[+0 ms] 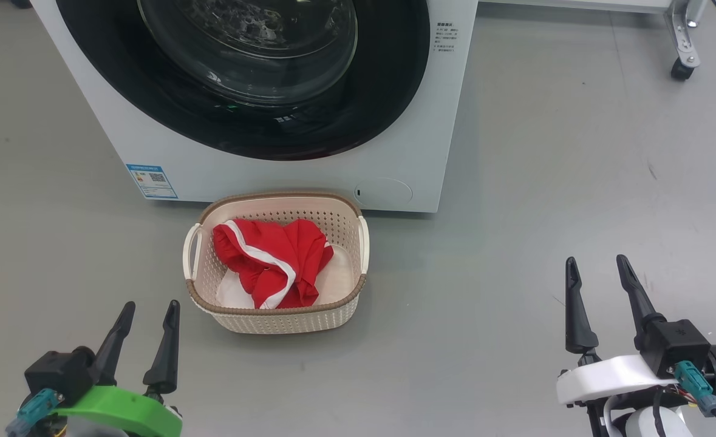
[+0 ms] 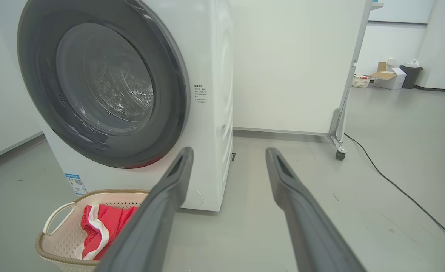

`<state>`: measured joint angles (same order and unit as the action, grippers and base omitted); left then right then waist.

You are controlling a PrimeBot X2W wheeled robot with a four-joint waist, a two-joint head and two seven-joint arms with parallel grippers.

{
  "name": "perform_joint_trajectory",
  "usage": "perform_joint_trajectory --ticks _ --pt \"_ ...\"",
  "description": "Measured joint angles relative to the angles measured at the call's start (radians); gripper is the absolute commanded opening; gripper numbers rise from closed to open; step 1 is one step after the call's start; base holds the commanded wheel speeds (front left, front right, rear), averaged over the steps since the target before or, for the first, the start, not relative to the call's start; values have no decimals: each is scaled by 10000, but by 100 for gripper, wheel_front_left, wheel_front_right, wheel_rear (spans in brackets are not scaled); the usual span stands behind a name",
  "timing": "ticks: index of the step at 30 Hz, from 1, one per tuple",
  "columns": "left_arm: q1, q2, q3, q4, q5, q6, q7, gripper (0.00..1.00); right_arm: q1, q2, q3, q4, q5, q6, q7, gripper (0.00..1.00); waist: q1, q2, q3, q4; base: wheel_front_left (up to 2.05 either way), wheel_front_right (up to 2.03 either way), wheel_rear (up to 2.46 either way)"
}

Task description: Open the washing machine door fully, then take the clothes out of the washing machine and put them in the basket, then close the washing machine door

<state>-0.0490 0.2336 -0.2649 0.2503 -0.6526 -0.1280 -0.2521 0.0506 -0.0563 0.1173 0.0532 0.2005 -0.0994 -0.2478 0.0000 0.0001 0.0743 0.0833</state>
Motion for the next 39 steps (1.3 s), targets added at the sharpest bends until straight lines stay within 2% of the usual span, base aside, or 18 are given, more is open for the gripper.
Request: perform_joint_trajectory --ticks 34,35,39 --pt "108 113 -105 -297 -284 0 0 100 28 25 67 -4 2 -2 2 100 0 0 -222 -25 0 0 0" --pt "110 90 -132 -280 -353 0 2 0 31 27 71 35 0 0 6 0 0 0 -234 -24 0 0 0" --pt "232 -211 -307 102 -351 0 44 0 187 130 102 472 0 0 46 0 0 0 -235 -25 0 0 0"
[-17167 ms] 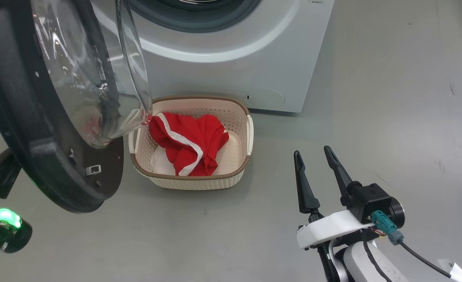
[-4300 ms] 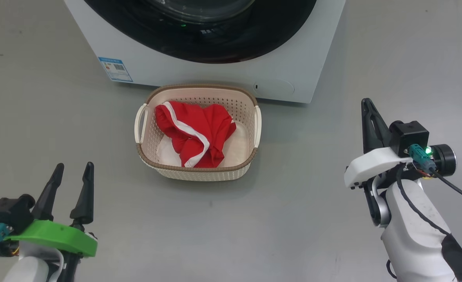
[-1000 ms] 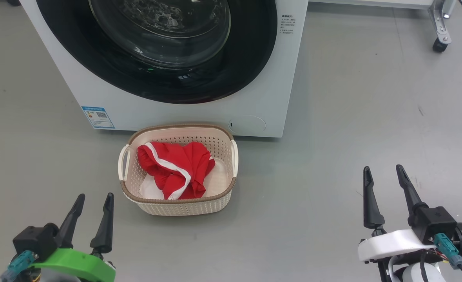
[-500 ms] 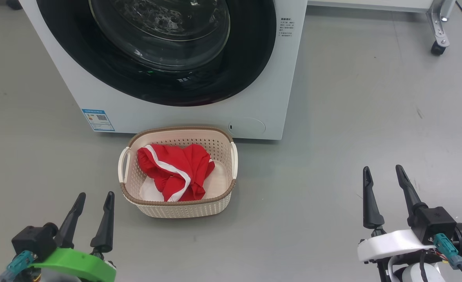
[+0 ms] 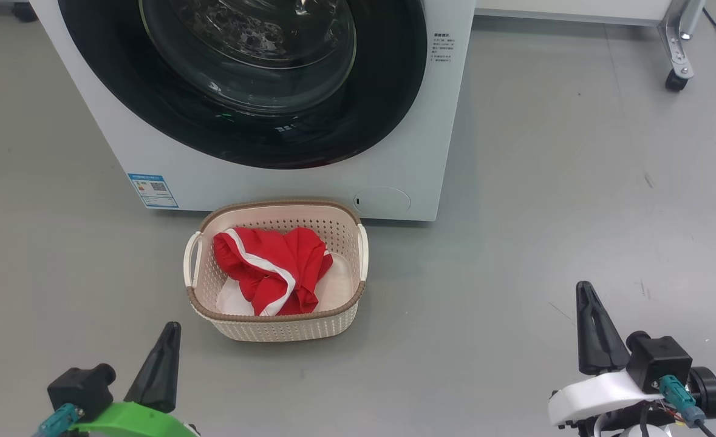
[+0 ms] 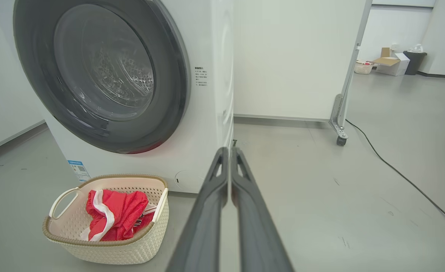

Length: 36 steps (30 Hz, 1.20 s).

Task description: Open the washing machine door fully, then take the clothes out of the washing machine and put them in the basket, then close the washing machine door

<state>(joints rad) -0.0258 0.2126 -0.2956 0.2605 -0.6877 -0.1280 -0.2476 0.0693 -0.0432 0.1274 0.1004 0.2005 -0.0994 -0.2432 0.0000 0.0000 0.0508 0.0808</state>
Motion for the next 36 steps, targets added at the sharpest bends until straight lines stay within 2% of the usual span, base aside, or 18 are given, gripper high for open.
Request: perform_joint_trajectory --ticks 10,36 --pt "114 -163 165 46 -786 0 192 0 275 29 161 -104 805 130 0 0 1 0 -33 -78 0 0 0" --pt "109 -523 1028 2 -3091 0 1072 0 194 -94 -391 -98 4963 491 662 0 0 0 -145 -269 0 0 0"
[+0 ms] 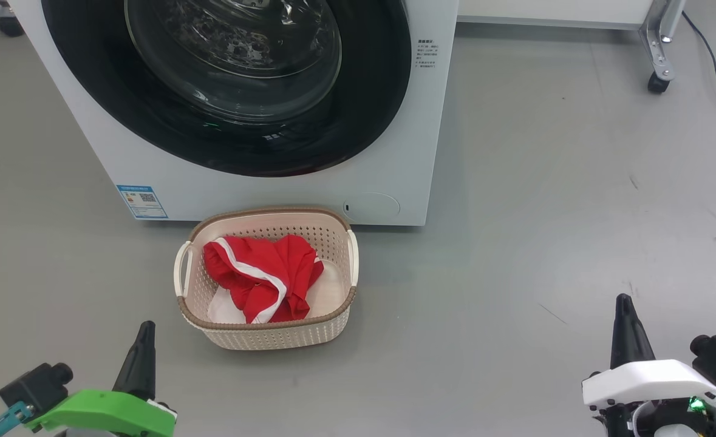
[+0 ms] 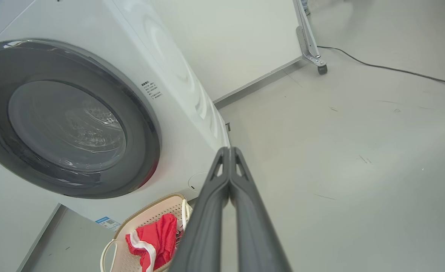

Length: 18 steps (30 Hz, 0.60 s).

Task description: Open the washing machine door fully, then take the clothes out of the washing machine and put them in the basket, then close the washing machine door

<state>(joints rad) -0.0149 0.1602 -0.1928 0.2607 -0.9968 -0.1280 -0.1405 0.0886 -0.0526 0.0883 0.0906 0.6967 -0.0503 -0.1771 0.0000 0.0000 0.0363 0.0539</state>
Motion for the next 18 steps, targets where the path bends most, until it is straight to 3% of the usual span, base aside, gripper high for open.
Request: perform_joint_trajectory --ticks 18 --pt "-20 -232 639 10 -1755 0 617 0 -267 -196 -307 385 2780 403 593 0 0 0 -89 -147 0 0 0"
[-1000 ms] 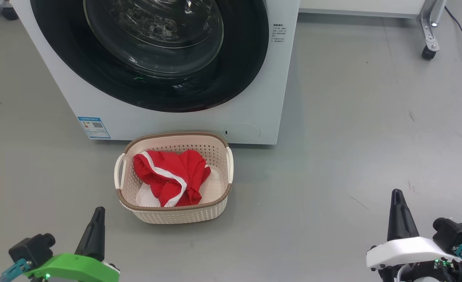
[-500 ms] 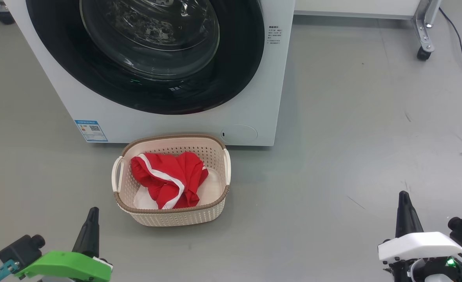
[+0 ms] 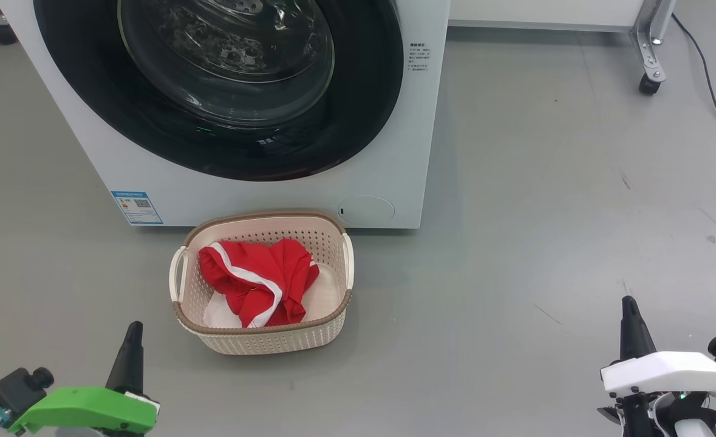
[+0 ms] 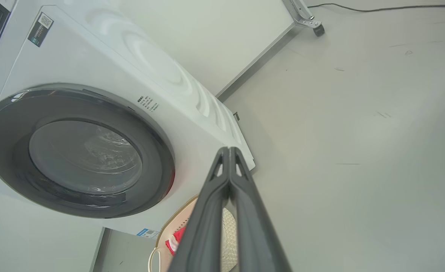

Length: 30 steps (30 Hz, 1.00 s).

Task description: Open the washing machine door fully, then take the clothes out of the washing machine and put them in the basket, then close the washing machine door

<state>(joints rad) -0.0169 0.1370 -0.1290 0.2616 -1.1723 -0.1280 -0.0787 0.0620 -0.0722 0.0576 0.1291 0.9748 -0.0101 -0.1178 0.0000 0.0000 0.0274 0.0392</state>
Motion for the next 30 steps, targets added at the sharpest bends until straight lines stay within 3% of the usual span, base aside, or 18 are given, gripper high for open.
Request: perform_joint_trajectory --ticks 30 --pt "-151 -401 978 75 -2614 0 913 0 -586 -236 -433 652 4174 669 771 0 0 0 -140 -227 0 0 0"
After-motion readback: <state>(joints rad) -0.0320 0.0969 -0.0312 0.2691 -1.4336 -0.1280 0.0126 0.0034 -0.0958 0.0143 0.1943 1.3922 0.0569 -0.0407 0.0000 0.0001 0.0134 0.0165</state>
